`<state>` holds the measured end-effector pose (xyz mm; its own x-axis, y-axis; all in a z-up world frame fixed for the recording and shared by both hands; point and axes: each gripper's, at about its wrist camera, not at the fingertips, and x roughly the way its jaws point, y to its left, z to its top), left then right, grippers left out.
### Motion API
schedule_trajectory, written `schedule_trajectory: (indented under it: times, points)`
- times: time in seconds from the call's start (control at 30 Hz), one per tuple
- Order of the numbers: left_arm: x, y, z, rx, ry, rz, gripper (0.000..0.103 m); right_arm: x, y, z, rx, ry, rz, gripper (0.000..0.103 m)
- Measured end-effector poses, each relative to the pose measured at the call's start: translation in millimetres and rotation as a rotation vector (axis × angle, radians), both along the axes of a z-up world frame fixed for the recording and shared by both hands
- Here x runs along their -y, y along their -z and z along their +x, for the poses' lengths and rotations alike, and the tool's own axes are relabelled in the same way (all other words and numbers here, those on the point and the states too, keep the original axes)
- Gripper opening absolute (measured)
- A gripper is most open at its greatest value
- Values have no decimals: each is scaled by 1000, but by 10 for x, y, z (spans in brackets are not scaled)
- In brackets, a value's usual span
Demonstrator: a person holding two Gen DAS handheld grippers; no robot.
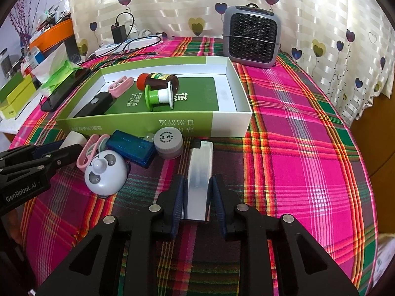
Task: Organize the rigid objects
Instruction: 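Grasp the white plug charger with the left tool while the right tool grasps the silver lighter, then carry the charger over the green box with the left tool while the right tool carries the lighter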
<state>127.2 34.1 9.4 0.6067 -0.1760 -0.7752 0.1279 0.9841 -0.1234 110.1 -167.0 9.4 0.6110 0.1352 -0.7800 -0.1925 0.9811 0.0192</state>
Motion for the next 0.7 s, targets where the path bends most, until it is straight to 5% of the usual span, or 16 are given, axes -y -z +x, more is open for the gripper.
schedule_trajectory:
  times: [0.7]
  points:
    - [27, -46, -29, 14, 9, -4, 33, 12, -17, -12, -1, -1, 18, 24]
